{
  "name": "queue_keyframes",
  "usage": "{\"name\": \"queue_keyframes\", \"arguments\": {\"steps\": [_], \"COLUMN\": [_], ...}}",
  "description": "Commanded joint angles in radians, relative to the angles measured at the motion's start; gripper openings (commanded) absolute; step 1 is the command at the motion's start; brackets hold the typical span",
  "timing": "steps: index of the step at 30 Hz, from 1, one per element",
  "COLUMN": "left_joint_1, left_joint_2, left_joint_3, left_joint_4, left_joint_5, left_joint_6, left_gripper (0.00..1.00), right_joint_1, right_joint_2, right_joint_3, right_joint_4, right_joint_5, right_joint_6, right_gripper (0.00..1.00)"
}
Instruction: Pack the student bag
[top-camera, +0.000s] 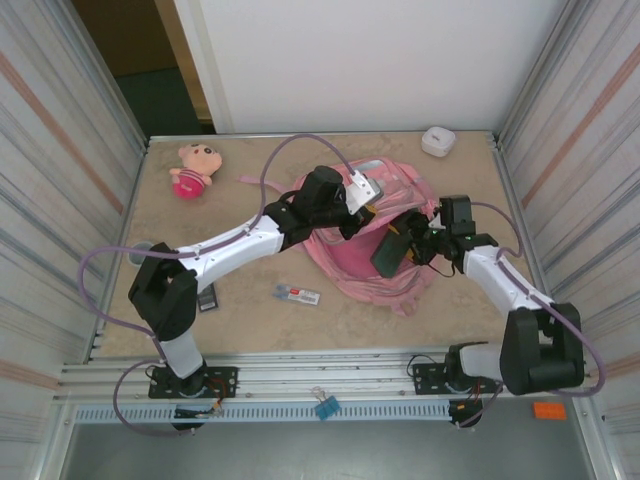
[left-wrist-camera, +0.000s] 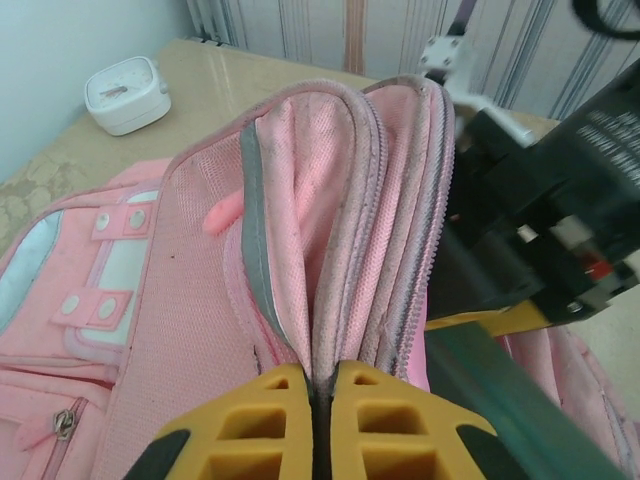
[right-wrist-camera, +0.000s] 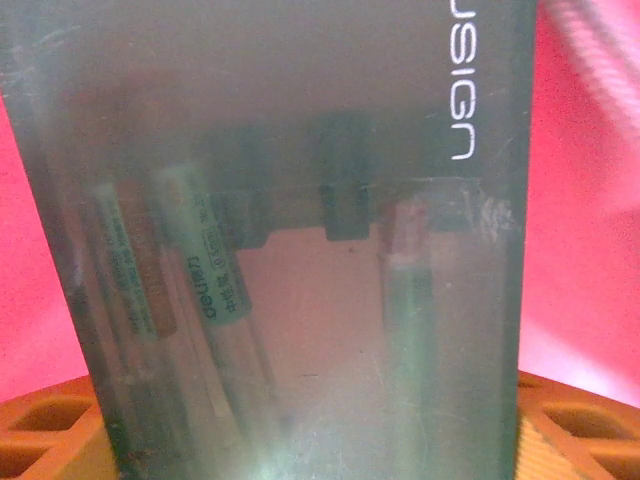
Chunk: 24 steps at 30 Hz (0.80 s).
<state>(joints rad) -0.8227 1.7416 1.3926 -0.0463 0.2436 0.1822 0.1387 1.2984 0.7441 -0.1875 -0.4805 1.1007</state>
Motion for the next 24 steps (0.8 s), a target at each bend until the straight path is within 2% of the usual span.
{"name": "queue_keyframes", "arguments": {"steps": [1,6,9,16,24], "left_joint_1": [0.010,0.025,0.033,0.034,0.034], "left_joint_2": [-0.056,-0.064,-0.065,-0.064,-0.060], "left_joint_3": [0.034,0.026,0.020,0.008,0.010], "left_joint_4": [0.132,0.132,0.132,0.143,0.154], "left_joint_5": [0.022,0.029,0.031,0.040,0.053], "left_joint_6": [-0.032,-0.031,-0.033,-0.035,-0.038], "left_gripper": [0.00,0.00,0.00,0.00,0.00], "right_joint_1": [0.003,0.001,0.007,0.112,0.180], "right_joint_2": [0.034,-0.023,-0.085,-0.176,-0.024], "right_joint_3": [0.011,-0.003,-0.072,-0.177,-0.170], "right_joint_4": [0.122,-0.007,-0.027,-0.018,0.186], "right_joint_5": [0.030,0.075,0.073,0.129,0.140], "right_joint_6": [0.100,0.017,0.028,0.118,0.153], "right_gripper": [0.79,0.84,0.83,0.71,0.55]}}
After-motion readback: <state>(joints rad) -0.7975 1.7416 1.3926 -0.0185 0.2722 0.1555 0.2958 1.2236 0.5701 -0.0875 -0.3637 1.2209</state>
